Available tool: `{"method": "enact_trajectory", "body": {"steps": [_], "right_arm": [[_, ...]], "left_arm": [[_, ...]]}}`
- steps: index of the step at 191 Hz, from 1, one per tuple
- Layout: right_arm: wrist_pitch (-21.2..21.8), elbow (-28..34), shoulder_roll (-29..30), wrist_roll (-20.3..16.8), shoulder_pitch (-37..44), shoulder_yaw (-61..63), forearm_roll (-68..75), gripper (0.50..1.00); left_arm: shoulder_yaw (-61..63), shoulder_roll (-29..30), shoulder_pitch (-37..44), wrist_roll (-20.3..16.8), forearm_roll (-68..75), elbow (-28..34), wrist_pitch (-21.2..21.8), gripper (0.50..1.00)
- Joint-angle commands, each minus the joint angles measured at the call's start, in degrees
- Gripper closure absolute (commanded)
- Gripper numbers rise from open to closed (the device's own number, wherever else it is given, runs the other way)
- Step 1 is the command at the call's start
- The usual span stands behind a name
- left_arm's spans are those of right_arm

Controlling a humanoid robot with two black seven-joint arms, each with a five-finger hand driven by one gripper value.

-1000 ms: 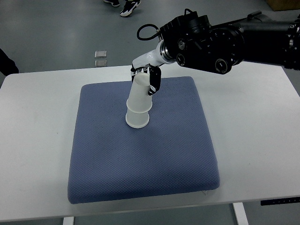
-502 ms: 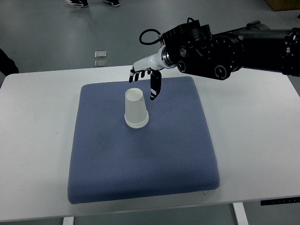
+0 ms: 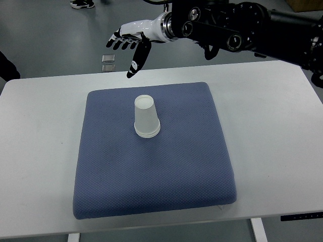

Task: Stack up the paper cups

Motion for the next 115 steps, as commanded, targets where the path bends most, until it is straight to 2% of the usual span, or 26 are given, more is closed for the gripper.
{"method": "enact_trajectory", "body": {"steps": [1,11,33,56,90,115], "right_arm": [[-0.78,-3.88,0.0,0.19,-5.75,8.21,4.53,0.589],[-0.78,-5.29,-0.17,1.16,-9.27,13.05,6.38,0.589],[-0.08,-8.19,-2.55,6.08,-18.76,29.47,9.8,0.587],[-0.17,-9.42,-2.55,6.87,-26.58,42.66,11.39,0.587],[-0.7,-9.6,-1.93,7.66,-36.17,54.18,11.65,0.587],[-0.52,-9.6,-1.32,12.49,-42.32,59.28,11.83,0.587]], "left_arm": [[0.05,0.0,0.0,0.01,0.0,0.02,-0.05,0.5],[0.05,0.0,0.0,0.01,0.0,0.02,-0.05,0.5],[0.14,0.0,0.0,0.01,0.0,-0.16,-0.05,0.5],[0.23,0.0,0.0,0.01,0.09,-0.42,-0.05,0.5],[0.23,0.0,0.0,0.01,0.09,-0.6,-0.05,0.5],[0.23,0.0,0.0,0.01,0.09,-0.77,-0.31,0.5]]}}
